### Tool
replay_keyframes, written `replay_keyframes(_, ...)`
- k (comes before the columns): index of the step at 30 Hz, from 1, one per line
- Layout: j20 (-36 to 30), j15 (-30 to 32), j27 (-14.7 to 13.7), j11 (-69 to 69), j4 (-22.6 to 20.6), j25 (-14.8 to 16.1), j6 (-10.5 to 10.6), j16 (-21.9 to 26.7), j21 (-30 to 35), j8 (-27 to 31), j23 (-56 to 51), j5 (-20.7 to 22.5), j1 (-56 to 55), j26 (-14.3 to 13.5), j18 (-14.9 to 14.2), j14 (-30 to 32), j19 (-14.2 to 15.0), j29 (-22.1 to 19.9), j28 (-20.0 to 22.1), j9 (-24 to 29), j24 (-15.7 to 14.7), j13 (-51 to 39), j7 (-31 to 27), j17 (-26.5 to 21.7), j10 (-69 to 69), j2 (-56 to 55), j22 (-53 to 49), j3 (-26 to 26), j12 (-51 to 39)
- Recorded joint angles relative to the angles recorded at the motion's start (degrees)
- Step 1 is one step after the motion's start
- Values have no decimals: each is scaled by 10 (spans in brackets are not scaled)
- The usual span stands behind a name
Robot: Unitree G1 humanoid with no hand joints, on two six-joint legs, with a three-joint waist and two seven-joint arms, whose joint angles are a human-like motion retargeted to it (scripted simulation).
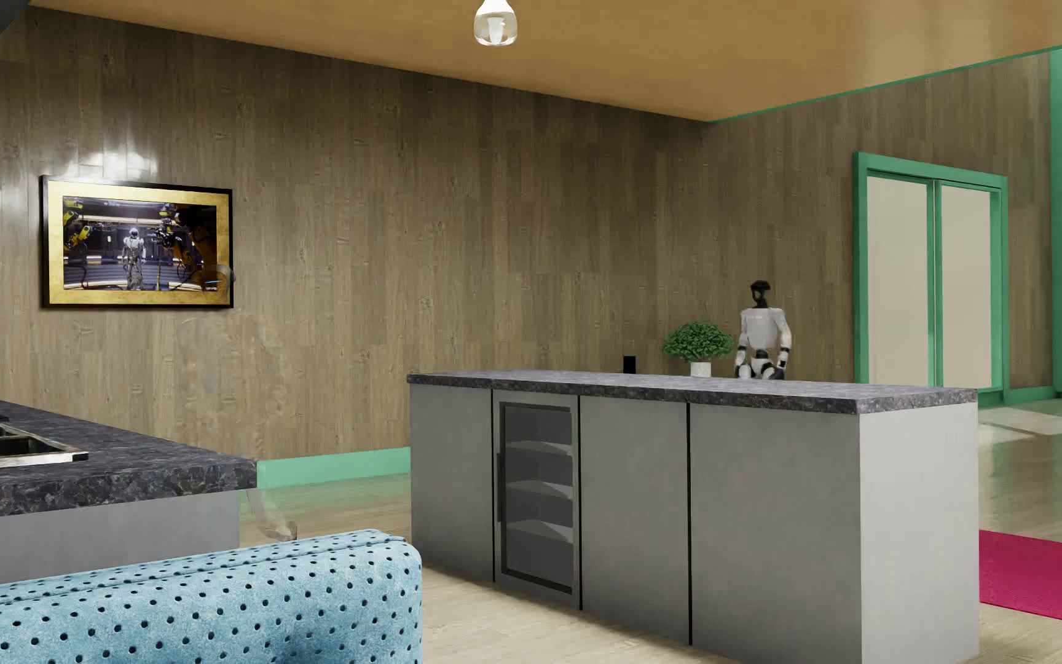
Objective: Go to the counter
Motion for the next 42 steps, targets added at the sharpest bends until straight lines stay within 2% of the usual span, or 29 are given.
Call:
replay_keyframes(1, -3, 6, 0, 4, -2, 0, -2, 2, 2, 0, -6, 0, -2, 0, 0, -21, 0, 0, 0, 1, 0, 2, 0, -1, 56, 1, 0, -1, 3)
replay_keyframes(2, -5, 9, 0, 8, -6, 0, -4, 3, 6, 0, -13, 2, -5, 0, 0, -93, 0, 0, 0, 2, 0, 5, 0, -3, 146, 1, 0, 6, 6)
replay_keyframes(3, 1, 9, 0, 15, -8, 0, -5, 5, 7, 0, -19, 6, -24, 0, 0, -139, 0, 0, 0, 0, 0, 6, 0, -4, 165, -2, -1, 18, 10)
replay_keyframes(6, 25, -13, 0, 26, 7, 0, 8, 3, -6, 0, -59, 20, -126, 0, 0, -159, 0, 0, 0, 38, 0, 0, 0, -19, 354, 39, -17, 41, 20)
replay_keyframes(8, 27, -57, 0, 16, 8, 0, 6, 2, -14, 0, -89, 14, -201, 0, 0, -157, 0, 0, 0, 51, 0, -12, 0, -22, 435, 70, -25, 74, 28)
replay_keyframes(10, 30, -100, 0, -4, 9, 0, -11, 9, -33, 0, -100, -7, -261, 0, 0, -141, 0, 0, 0, 49, 0, -26, 0, -11, 406, 101, -21, 121, 45)
replay_keyframes(13, 15, -183, 0, -29, 25, 0, -13, 11, -15, 0, -126, -15, -335, 0, 0, -66, 0, 0, 0, 61, 0, -52, 0, -23, 317, 173, 9, 138, 54)
replay_keyframes(16, -2, -206, 0, -33, 36, 0, -10, 9, -3, 0, -120, -23, -377, 0, 0, -56, 0, 0, 0, 61, 0, -75, 0, -24, 250, 230, 36, 159, 56)
replay_keyframes(18, 4, -175, 0, -25, 37, 0, -14, 9, -10, 0, -95, -39, -394, 0, 0, -71, 0, 0, 0, 55, 0, -71, 0, -20, 292, 258, 50, 178, 63)
replay_keyframes(19, 7, -129, 0, -3, 35, 0, -21, 10, 1, 0, -82, -46, -398, 0, 0, -75, 0, 0, 0, 51, 0, -61, 0, -16, 327, 257, 57, 189, 62)
replay_keyframes(21, -5, 33, 0, 110, 13, 0, -34, 10, 26, 0, -33, -66, -374, 0, 0, -108, 0, 0, 0, 48, 0, -41, 0, -9, 384, 227, 74, 185, 56)
replay_keyframes(22, -5, 117, 0, 210, 2, 0, -28, 7, 32, 0, -10, -68, -346, 0, 0, -130, 0, 0, 0, 48, 0, -30, 0, -7, 390, 183, 73, 170, 51)
replay_keyframes(23, -2, 161, 0, 329, -9, 0, -23, 5, 38, 0, 4, -69, -310, 0, 0, -149, 0, 0, 0, 52, 0, -22, 0, -9, 385, 124, 61, 154, 47)
replay_keyframes(25, 0, 146, 0, 495, -26, 0, -9, 3, 25, 0, 7, -66, -220, 0, 0, -177, 0, 0, 0, 63, 0, 5, 0, -11, 352, 3, 23, 100, 35)
replay_keyframes(26, 3, 140, 0, 501, -26, 0, 1, 4, 21, 0, 8, -57, -171, 0, 0, -181, 0, 0, 0, 66, 0, 16, 0, -11, 320, -58, 3, 69, 27)
replay_keyframes(27, 13, 149, 0, 454, -26, 0, 10, 5, 30, 0, 13, -50, -118, 0, 0, -176, 0, 0, 0, 71, 0, 19, 0, -14, 280, -111, -19, 39, 19)
replay_keyframes(29, 29, 213, 0, 264, -20, 0, 23, 12, 25, 0, 10, -43, -13, 0, 0, -178, 0, 0, 0, 72, 0, 38, 0, -19, 208, -186, -63, -17, 15)
replay_keyframes(30, 26, 212, 0, 158, -17, 0, 27, 18, 23, 0, 7, -47, 32, 0, 0, -188, 0, 0, 0, 69, 0, 45, 0, -21, 180, -211, -83, -44, 7)
replay_keyframes(31, 31, 149, 0, 74, -15, 0, 27, 25, 20, 0, 4, -51, 69, 0, 0, -203, 0, 0, 0, 64, 0, 48, 0, -22, 164, -234, -101, -61, -3)
replay_keyframes(32, 32, 47, 0, 26, -12, 0, 28, 30, 20, 0, 0, -56, 102, 0, 0, -217, 0, 0, 0, 60, 0, 53, 0, -23, 157, -252, -111, -74, -13)
replay_keyframes(33, 33, -9, 0, 23, -7, 0, 33, 32, 19, 0, -1, -65, 126, 0, 0, -223, 0, 0, 0, 59, 0, 55, 0, -25, 160, -263, -114, -89, -24)
replay_keyframes(34, 40, 35, 0, 37, -2, 0, 35, 30, 16, 0, 2, -69, 142, 0, 0, -215, 0, 0, 0, 60, 0, 57, 0, -24, 172, -275, -111, -103, -30)
replay_keyframes(35, 49, 139, 0, 58, 9, 0, 39, 27, 19, 0, 7, -61, 155, 0, 0, -185, 0, 0, 0, 59, 0, 59, 0, -22, 199, -296, -101, -118, -25)
replay_keyframes(36, 58, 221, 0, 105, 26, 0, 51, 20, 19, 0, 16, -50, 144, 0, 0, -118, 0, 0, 0, 52, 0, 58, 0, -19, 248, -308, -87, -119, -18)
replay_keyframes(37, 57, 248, 0, 140, 40, 0, 62, 12, 25, 0, 29, -28, 121, 0, 0, -30, 0, 0, 0, 46, 0, 56, 0, -18, 326, -299, -65, -101, -9)
replay_keyframes(38, 46, 238, 0, 158, 47, 0, 62, 12, 33, 0, 37, -5, 74, 0, 0, 35, 0, 0, 0, 41, 0, 50, 0, -15, 433, -273, -48, -79, 2)
replay_keyframes(39, 39, 212, 0, 158, 58, 0, 65, 12, 18, 0, 42, 18, 11, 0, 0, 35, 0, 0, 0, 38, 0, 44, 0, -10, 543, -238, -44, -58, 13)
replay_keyframes(40, 39, 171, 0, 140, 63, 0, 63, 11, -4, 0, 42, 31, -46, 0, 0, -26, 0, 0, 0, 40, 0, 36, 0, -6, 619, -182, -43, -33, 25)
replay_keyframes(42, 29, 83, 0, 83, 44, 0, 35, 12, -6, 0, 25, 25, -150, 0, 0, -125, 0, 0, 0, 45, 0, 12, 0, -13, 631, -59, -28, 33, 38)
